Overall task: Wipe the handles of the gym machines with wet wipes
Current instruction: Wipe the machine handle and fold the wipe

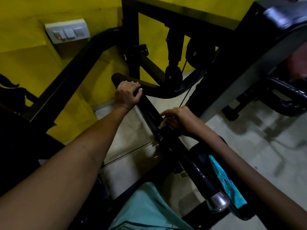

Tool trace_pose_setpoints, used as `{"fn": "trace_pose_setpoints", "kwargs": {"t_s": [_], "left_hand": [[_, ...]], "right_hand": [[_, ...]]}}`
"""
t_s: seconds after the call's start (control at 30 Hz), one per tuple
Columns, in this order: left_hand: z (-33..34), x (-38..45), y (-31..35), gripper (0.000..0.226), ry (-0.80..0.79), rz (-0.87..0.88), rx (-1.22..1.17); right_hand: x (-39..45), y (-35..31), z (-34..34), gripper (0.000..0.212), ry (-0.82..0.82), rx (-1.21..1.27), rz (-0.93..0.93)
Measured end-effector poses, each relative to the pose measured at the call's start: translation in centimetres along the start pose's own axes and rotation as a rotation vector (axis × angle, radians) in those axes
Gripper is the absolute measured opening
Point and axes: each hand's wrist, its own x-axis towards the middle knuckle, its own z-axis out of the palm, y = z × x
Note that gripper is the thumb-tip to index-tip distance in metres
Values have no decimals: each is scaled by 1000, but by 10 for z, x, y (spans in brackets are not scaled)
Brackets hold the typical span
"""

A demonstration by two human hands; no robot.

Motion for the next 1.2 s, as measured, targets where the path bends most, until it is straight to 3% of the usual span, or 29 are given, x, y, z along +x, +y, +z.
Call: {"fn": "trace_pose_setpoints", "kwargs": {"t_s": [0.17,0.3,0.4,0.63,0.83,1.0,1.2], "left_hand": [[2,-1,-4,30,15,5,9],[3,-1,-5,29,20,14,10],[1,1,-5,29,35,45,7],[3,0,-4,29,59,61,0],[1,0,-4,29,33,65,14],[-2,1,-2,30,23,50,20],[-2,1,-1,31,15,38,32]], "right_hand": [[-6,-7,13,11,1,15,-162],[-16,12,6,15,68,93,-54],[-3,8,15,12,133,56,-96],[-20,11,8,12,-5,127,-115],[-4,5,21,13,108,63,-133],[-35,12,12,15,7,137,-77],[-17,5,28,14,145,57,-18]]}}
